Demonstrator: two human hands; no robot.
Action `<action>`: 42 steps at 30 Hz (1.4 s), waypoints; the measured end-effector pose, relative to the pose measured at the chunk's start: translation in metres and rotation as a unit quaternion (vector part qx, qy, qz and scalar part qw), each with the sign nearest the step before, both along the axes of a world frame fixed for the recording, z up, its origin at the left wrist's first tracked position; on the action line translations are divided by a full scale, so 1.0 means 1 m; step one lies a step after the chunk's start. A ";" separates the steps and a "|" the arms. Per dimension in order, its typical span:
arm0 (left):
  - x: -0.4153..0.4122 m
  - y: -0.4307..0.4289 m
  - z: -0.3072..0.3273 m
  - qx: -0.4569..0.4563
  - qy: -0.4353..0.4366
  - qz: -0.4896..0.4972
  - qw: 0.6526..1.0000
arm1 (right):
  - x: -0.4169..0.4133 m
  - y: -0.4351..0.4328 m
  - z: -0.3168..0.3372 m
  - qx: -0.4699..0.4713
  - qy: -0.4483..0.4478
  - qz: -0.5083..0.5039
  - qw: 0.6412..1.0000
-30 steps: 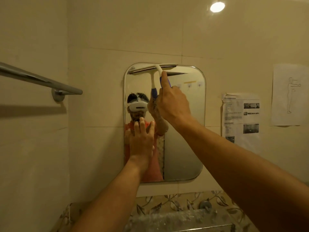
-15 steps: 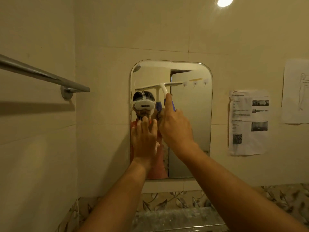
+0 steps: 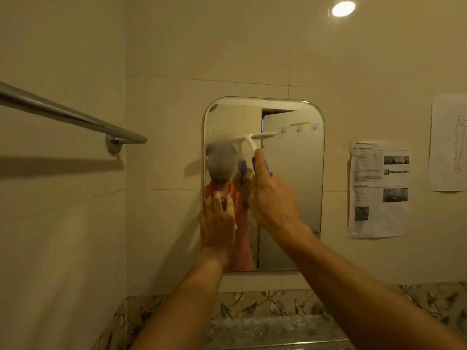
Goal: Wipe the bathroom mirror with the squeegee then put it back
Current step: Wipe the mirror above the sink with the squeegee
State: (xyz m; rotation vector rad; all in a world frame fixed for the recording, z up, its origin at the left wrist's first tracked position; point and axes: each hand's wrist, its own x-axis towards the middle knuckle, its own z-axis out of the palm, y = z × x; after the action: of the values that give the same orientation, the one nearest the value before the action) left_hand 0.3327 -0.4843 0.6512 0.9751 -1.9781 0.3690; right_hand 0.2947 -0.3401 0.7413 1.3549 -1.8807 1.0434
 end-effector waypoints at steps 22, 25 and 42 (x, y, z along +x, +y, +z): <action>-0.007 -0.015 -0.003 -0.040 -0.005 -0.001 0.999 | 0.021 -0.041 0.029 0.006 0.033 -0.035 0.999; -0.009 -0.018 -0.004 -0.064 0.046 -0.015 0.997 | 0.025 -0.033 0.005 0.029 0.015 -0.042 0.999; -0.005 -0.017 -0.004 -0.049 0.020 -0.048 0.997 | 0.025 -0.017 -0.010 0.023 0.045 -0.027 0.998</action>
State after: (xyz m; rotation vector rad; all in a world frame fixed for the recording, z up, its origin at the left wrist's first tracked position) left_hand 0.3282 -0.5009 0.6469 0.8157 -1.9431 0.3860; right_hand 0.3194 -0.3571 0.7315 1.3468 -1.8750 0.9012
